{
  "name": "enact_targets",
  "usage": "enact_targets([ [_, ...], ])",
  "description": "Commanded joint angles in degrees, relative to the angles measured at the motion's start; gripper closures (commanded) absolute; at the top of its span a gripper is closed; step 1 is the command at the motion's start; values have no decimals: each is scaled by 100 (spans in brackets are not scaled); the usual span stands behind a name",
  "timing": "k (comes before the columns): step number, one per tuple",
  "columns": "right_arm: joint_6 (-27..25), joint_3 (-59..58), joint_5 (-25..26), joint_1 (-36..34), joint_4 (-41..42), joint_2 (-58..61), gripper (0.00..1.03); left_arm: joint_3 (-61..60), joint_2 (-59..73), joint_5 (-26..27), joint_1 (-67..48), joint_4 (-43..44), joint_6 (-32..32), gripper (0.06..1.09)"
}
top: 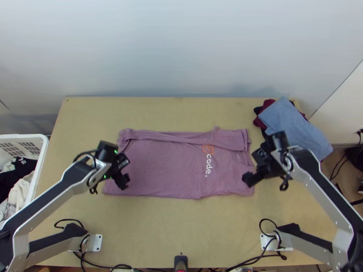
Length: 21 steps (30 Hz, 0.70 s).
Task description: Fold the t-shirt
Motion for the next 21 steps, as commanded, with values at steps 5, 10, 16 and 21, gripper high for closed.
enact_targets([
  [5,-131,-809,281,622,-79,-423,7,-716,-380,-244,-465,212,116,17],
  [10,-131,-888,299,692,26,-318,10,-891,-301,-332,-385,519,134,17],
  [16,-122,-1028,545,833,281,-116,16,-944,-134,-332,-403,660,143,20],
  [21,-122,-1002,580,833,395,78,16,-979,-125,-332,-421,660,231,20],
])
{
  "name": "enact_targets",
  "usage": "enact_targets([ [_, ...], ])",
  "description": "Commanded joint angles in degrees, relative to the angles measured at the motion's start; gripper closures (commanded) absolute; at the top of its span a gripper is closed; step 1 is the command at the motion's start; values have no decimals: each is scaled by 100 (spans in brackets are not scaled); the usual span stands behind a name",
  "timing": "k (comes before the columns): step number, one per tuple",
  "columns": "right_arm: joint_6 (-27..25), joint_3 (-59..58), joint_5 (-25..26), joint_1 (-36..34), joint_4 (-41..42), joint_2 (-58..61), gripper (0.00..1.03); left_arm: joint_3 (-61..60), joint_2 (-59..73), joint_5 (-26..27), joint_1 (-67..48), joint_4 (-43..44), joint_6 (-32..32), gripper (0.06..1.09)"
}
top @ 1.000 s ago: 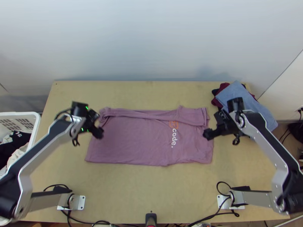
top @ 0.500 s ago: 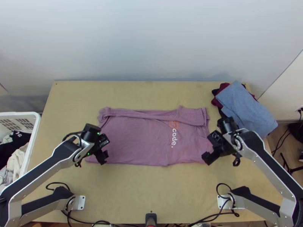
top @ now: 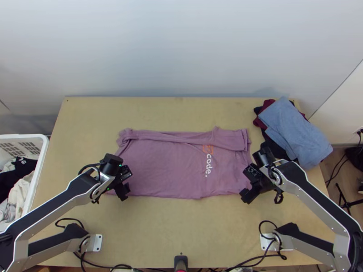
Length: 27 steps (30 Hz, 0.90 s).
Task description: Fold the t-shirt
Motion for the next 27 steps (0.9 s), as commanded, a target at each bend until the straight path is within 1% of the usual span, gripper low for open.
enact_targets([
  [1,0,-49,95,85,172,235,16,-96,52,-9,-45,57,117,20],
  [4,0,-40,95,94,190,270,16,-149,-9,-9,-89,-5,310,20],
  [8,0,-67,103,94,190,270,16,-210,-229,9,-115,-339,556,20],
  [17,9,-102,112,94,216,270,16,-492,-668,44,-150,-778,1145,19],
  [19,18,-128,121,85,260,279,16,-518,-686,53,-98,-770,1233,19],
  [22,71,-163,130,85,322,314,16,-544,-616,290,131,-673,1444,20],
  [27,132,-172,130,85,348,332,16,-562,-493,404,193,-620,1479,20],
])
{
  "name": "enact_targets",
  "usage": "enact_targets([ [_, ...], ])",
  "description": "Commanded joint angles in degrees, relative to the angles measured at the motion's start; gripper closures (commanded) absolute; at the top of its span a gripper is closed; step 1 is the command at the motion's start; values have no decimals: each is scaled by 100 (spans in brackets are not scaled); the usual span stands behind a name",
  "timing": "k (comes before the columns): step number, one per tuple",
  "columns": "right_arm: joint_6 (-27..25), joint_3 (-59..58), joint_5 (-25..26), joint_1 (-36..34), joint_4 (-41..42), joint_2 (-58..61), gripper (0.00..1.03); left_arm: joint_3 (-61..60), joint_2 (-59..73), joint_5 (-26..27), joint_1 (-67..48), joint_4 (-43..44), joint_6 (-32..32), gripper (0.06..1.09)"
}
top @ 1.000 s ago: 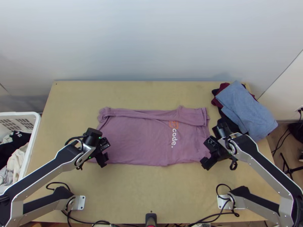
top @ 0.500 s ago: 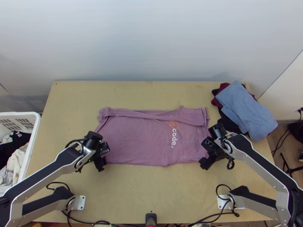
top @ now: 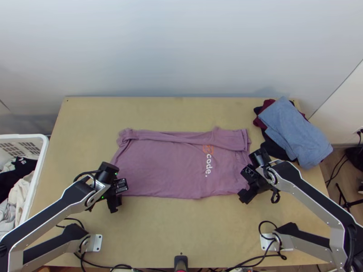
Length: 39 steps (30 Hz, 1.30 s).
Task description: Fold the t-shirt
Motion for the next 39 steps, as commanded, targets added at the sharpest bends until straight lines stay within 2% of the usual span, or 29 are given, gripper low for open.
enact_targets([
  [1,84,-32,5,-4,68,39,17,-66,91,168,136,40,166,20],
  [3,93,-32,5,-4,77,39,20,-48,91,168,144,31,174,20],
  [13,137,-41,5,-22,112,65,20,400,-498,230,153,-1032,245,19],
  [29,225,-94,14,4,156,39,21,145,-252,335,303,-725,271,20],
  [31,216,-94,14,4,183,48,24,127,-199,344,338,-698,271,20],
  [39,242,-50,111,22,402,92,25,119,-129,432,435,-558,271,23],
])
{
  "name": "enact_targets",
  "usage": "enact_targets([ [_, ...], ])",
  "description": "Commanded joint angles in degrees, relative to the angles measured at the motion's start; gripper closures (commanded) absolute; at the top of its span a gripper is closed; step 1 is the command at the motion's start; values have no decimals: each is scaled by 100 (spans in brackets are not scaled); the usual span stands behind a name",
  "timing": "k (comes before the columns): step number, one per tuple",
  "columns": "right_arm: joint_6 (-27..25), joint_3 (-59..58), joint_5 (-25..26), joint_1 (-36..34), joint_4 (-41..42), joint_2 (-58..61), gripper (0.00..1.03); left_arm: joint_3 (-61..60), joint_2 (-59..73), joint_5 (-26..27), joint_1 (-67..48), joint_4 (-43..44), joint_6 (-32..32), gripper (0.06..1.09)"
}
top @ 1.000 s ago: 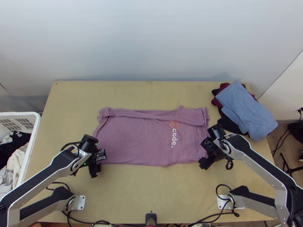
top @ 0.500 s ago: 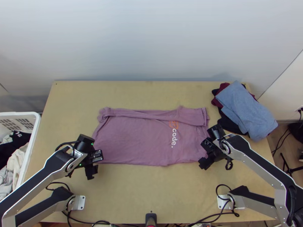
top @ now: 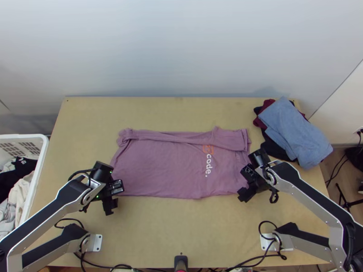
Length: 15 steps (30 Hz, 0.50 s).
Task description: Fold the t-shirt
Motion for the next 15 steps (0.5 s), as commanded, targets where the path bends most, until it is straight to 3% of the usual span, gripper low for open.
enact_targets([
  [1,35,40,84,18,162,81,28,-6,90,52,70,105,-4,23],
  [5,43,40,93,18,250,99,38,-15,125,61,113,131,40,23],
  [15,52,13,93,18,347,116,44,-6,310,157,254,333,57,30],
])
